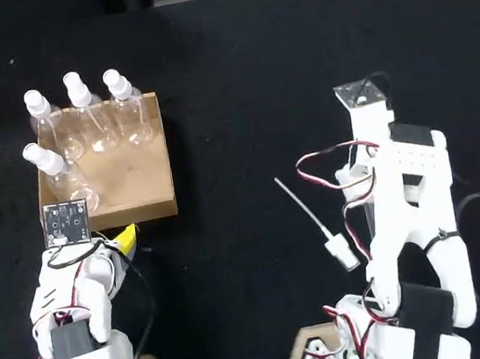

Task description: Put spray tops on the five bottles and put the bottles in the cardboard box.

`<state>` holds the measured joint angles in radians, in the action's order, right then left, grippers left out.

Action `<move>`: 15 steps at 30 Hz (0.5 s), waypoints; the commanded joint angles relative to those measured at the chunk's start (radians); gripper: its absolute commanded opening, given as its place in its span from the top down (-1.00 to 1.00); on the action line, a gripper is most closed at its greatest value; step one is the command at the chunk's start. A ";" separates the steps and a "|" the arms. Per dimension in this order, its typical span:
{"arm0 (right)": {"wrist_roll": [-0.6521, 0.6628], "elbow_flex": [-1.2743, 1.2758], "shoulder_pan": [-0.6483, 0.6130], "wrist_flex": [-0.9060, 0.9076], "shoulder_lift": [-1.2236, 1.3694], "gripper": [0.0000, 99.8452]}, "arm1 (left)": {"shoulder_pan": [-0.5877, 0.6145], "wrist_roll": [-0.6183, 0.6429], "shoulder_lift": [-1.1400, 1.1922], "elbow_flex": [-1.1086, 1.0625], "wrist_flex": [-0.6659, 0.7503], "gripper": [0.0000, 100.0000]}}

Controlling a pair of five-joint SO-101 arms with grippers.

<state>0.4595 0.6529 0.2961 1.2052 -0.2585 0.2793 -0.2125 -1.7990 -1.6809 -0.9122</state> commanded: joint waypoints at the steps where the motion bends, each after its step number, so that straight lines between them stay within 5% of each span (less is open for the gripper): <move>1: 0.052 -0.005 0.034 -0.029 -0.050 0.40 | -0.013 0.002 -0.006 -0.018 -0.002 0.35; 11: 0.163 0.194 0.040 -0.267 -0.050 0.37 | -0.013 0.002 -0.006 -0.018 -0.002 0.35; 15: 0.166 0.259 0.044 -0.367 -0.050 0.52 | -0.013 0.002 -0.006 -0.018 -0.002 0.35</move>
<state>0.6145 0.8999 0.3161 0.9091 -0.2585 0.2793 -0.2125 -1.7990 -1.6809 -0.9122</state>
